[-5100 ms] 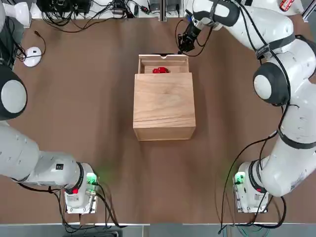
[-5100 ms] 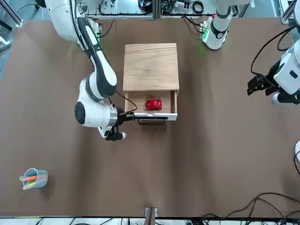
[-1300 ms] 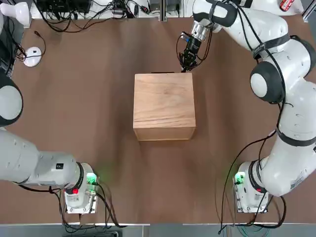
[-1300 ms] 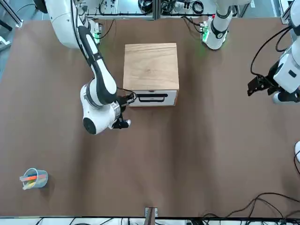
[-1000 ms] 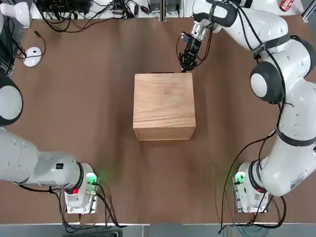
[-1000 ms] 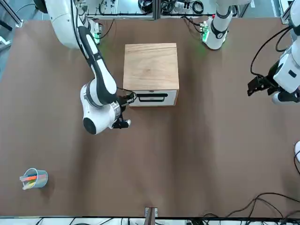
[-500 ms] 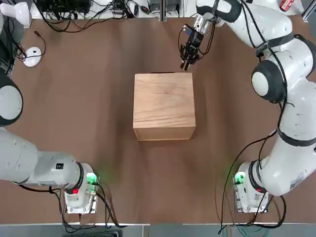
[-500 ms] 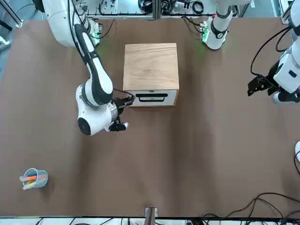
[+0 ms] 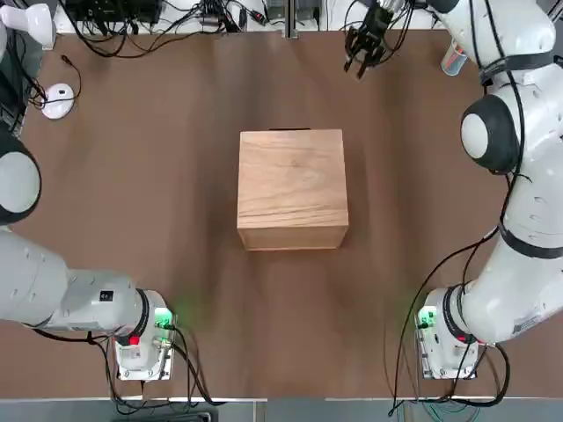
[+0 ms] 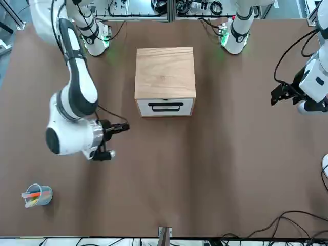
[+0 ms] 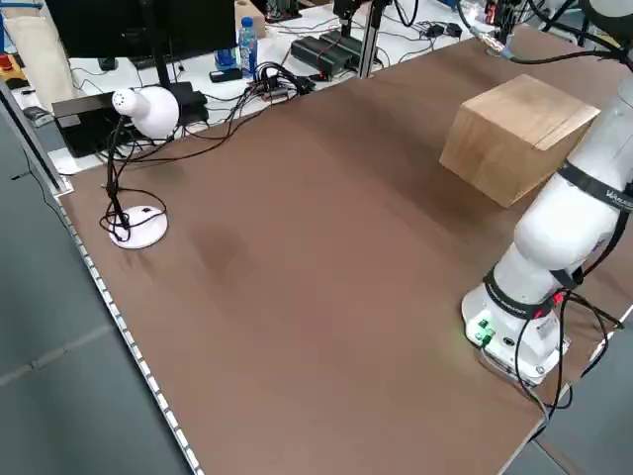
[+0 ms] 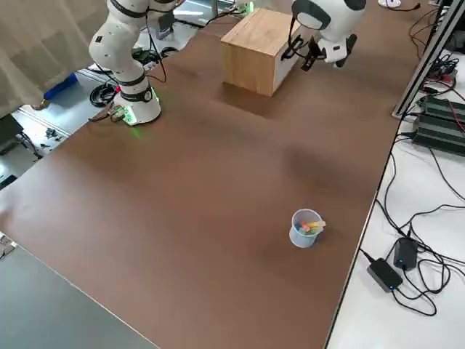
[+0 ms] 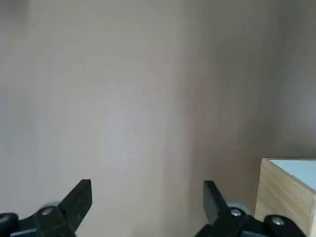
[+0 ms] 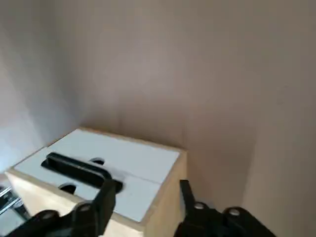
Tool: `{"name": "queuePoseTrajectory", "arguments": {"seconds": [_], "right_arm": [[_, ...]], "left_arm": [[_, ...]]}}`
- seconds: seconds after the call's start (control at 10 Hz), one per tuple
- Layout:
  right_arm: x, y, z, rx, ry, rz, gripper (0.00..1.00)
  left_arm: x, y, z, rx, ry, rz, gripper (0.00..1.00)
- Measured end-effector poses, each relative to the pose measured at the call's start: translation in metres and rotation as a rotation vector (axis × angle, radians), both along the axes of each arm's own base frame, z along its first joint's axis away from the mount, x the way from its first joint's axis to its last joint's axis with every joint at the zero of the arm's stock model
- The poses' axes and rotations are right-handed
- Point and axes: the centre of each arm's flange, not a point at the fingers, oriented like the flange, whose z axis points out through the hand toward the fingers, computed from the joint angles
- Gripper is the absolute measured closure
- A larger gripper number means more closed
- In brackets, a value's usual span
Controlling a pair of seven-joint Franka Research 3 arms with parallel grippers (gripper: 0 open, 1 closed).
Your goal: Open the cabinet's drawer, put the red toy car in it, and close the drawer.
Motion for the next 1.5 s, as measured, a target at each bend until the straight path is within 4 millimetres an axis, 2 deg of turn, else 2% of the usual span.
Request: {"name": "queuePoseTrajectory", "arguments": {"seconds": [0.2,0.4,0.6,0.8,1.0,1.2,1.5], "right_arm": [[0.020,-0.044,0.029,-0.047,-0.077,-0.043,0.02],[0.033,-0.092,0.043,-0.092,-0.118,-0.094,0.00],[0.041,-0.140,0.045,-0.171,-0.136,-0.139,0.00],[0.042,-0.176,0.054,-0.284,-0.163,-0.151,0.00],[0.040,-0.202,0.072,-0.434,-0.204,-0.139,0.00],[0.033,-0.231,0.105,-0.452,-0.260,-0.114,0.00],[0.011,-0.274,0.166,-0.440,-0.332,-0.148,0.00]], "left_arm": [[0.001,0.000,-0.002,0.000,0.002,0.000,0.00],[0.001,0.000,-0.002,0.000,0.002,0.000,0.00],[0.001,0.000,-0.002,0.000,0.001,0.000,0.00],[0.001,0.000,-0.002,0.000,-0.001,0.000,0.00],[0.001,0.000,-0.001,0.000,-0.001,0.000,0.00],[0.001,0.000,-0.001,0.000,-0.001,0.000,0.00],[0.001,0.000,-0.001,0.000,-0.002,0.000,0.00]]}}
